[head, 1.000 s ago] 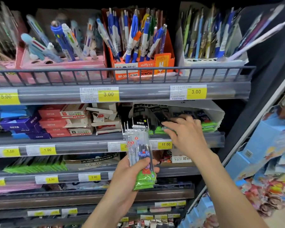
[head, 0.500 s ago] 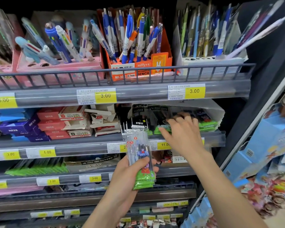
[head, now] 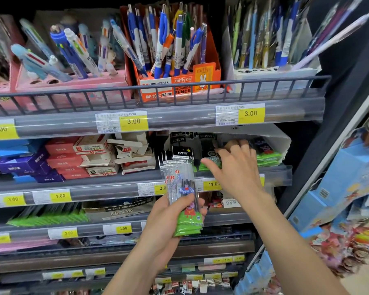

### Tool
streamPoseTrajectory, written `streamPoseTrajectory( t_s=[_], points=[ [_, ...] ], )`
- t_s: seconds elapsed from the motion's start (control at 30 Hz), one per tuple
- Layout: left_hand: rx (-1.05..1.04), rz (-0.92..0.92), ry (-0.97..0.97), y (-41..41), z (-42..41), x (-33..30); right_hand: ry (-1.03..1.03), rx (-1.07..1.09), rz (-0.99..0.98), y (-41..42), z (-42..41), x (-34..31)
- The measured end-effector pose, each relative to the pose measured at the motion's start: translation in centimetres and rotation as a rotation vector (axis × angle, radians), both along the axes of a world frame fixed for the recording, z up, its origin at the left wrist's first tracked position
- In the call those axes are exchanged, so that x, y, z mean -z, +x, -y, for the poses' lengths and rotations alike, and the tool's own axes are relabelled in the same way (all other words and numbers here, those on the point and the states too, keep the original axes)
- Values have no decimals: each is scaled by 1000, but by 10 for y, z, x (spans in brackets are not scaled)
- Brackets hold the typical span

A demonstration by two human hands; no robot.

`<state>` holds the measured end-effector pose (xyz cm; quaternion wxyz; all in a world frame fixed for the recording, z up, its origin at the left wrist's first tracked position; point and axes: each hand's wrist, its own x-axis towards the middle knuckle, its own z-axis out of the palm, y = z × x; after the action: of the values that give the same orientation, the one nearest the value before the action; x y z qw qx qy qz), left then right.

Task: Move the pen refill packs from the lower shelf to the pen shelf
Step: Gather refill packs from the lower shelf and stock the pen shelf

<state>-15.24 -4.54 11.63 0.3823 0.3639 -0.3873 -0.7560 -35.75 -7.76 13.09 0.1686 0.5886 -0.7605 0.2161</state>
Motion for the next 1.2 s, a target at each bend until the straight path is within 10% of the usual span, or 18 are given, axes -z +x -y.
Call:
streamPoseTrajectory(
  t_s=[0.13,0.3,0.73,1.0,1.2],
  points=[
    [-14,-56,53,-3,5,-2,-215,-153,436,20,-35,3],
    [3,-97,102,-7,9,-3,-10,-274,1035,51,-87,14],
    [-10,38,-38,-33,6,-1,-123,-214,1486,38,-109,17],
    [-57,-44,32,-31,10,-3,-280,-6,1389,-8,-68,-1],
    [-51,-44,30,-26,8,-3,-141,150,770,-28,-39,-9]
  ],
)
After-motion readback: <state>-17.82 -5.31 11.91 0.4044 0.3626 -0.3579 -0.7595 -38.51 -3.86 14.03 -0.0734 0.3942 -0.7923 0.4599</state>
